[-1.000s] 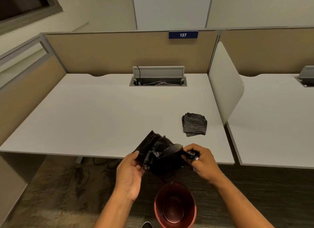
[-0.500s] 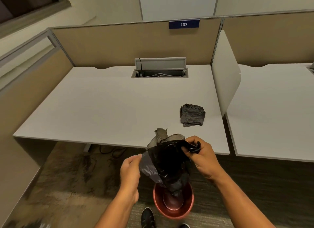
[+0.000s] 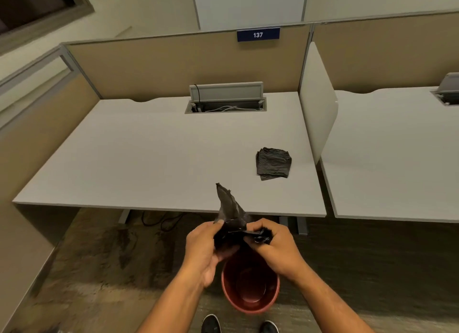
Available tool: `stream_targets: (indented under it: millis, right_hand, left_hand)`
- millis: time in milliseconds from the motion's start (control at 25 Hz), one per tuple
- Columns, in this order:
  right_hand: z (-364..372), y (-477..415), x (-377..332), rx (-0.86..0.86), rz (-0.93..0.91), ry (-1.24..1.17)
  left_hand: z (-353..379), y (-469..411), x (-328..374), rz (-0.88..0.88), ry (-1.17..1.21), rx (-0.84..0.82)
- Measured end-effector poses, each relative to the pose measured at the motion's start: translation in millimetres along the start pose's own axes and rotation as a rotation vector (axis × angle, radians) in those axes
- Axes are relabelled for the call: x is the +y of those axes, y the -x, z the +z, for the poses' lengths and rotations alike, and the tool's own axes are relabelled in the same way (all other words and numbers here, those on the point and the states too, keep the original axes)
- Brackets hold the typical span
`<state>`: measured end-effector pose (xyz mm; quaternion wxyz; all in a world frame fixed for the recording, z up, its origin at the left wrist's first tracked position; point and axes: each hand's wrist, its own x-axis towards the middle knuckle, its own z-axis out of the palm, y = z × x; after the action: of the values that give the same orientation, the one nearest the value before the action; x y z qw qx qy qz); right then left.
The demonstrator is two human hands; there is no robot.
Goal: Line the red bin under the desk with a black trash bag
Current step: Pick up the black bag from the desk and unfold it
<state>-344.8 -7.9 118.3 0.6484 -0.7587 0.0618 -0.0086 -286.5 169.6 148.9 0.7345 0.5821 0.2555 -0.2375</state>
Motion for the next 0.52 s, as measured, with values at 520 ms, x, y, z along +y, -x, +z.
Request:
stream_targets:
  millis: [520]
  right_hand:
    - [41.9,-31.1,-36.4,0.142,0.526,0.124]
  left_hand:
    - [-33.2,-6.2,-15.7,0.346,-0.403,-0.017]
